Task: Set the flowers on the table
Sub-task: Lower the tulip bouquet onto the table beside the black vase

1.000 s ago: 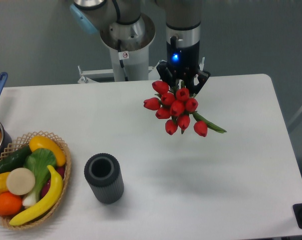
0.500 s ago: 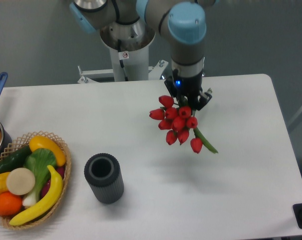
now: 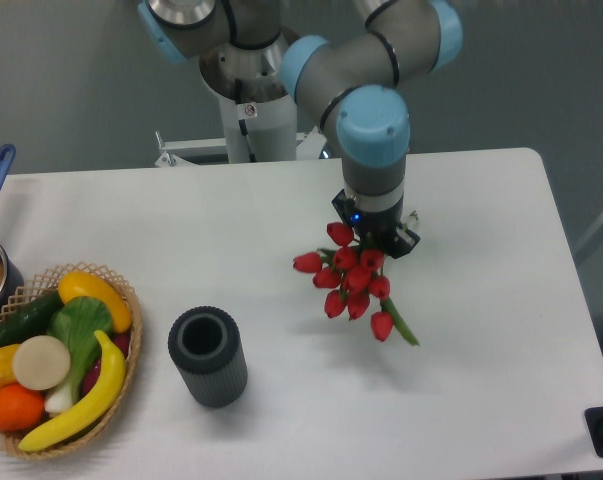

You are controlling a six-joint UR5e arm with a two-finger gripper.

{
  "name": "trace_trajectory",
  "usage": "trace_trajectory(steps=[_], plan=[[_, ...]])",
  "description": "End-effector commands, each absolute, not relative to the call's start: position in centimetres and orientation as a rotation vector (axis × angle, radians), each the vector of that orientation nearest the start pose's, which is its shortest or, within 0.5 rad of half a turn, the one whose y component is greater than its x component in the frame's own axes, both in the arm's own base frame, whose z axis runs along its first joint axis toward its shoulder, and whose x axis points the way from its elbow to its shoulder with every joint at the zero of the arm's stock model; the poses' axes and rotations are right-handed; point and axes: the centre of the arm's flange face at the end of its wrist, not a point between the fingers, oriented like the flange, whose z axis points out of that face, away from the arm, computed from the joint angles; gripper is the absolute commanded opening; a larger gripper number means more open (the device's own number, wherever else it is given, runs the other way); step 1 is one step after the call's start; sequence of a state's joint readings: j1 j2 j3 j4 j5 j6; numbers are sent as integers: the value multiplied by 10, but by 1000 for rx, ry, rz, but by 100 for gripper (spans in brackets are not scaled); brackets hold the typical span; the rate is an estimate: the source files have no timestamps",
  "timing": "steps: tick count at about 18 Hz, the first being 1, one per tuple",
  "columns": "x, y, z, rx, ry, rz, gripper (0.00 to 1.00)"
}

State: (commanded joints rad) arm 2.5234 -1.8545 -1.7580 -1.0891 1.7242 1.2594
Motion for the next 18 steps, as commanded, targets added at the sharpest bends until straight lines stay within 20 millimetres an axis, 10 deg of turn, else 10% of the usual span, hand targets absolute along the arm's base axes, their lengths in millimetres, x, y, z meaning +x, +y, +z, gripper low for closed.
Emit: trace_trajectory(steps=[16, 17, 18], plan=[[-399, 441, 284, -3180, 504, 130, 52], [-400, 440, 288, -3169, 492, 133, 58], [-401, 442, 291, -3139, 483, 119, 84]])
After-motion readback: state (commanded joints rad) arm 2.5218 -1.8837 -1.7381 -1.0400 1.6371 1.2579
